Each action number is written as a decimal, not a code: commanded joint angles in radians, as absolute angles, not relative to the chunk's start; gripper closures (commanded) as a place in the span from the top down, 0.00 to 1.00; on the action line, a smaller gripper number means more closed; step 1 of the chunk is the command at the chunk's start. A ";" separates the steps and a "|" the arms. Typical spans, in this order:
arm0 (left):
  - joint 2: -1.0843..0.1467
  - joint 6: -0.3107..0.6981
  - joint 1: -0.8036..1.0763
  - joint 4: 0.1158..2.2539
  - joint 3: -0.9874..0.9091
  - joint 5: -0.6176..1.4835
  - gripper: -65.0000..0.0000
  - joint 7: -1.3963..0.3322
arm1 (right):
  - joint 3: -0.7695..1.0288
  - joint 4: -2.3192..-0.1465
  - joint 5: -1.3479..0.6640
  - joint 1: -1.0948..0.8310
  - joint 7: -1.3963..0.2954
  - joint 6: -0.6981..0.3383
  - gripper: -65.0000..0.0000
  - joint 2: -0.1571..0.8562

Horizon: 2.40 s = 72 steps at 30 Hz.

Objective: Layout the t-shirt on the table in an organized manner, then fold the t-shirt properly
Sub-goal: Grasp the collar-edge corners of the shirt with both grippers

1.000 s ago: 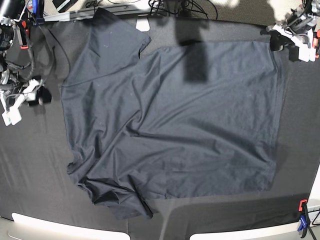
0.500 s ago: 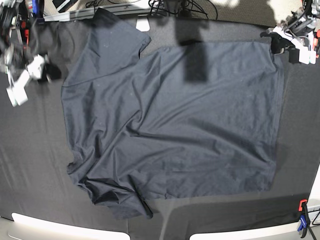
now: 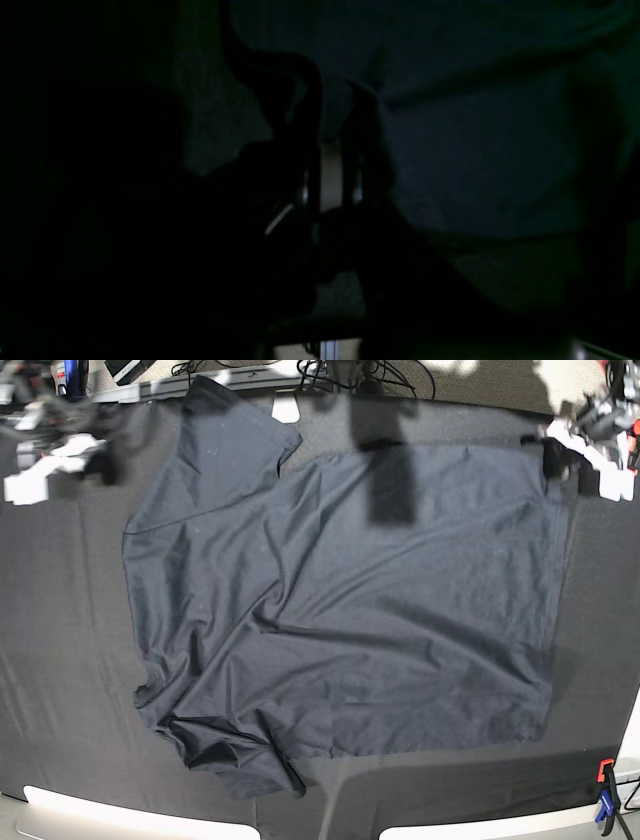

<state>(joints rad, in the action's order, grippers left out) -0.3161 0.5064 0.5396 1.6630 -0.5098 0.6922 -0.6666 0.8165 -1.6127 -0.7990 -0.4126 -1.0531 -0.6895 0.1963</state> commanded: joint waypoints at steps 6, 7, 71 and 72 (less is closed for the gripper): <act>-0.330 0.517 0.543 1.676 -0.516 0.707 0.00 -0.651 | 0.765 -1.629 -0.781 -0.410 -0.993 -0.698 0.46 0.204; -0.330 0.517 0.542 1.676 -0.516 0.707 0.00 -0.650 | 0.756 -1.629 -0.781 -0.410 -0.994 -0.698 0.46 0.204; -0.330 0.517 0.543 1.676 -0.516 0.707 0.00 -0.655 | 0.587 -1.732 -0.911 -0.391 -1.088 -0.678 0.46 0.108; -0.330 0.517 0.543 1.676 -0.516 0.707 0.00 -0.655 | 0.561 -1.732 -0.868 -0.391 -1.061 -0.640 0.46 0.108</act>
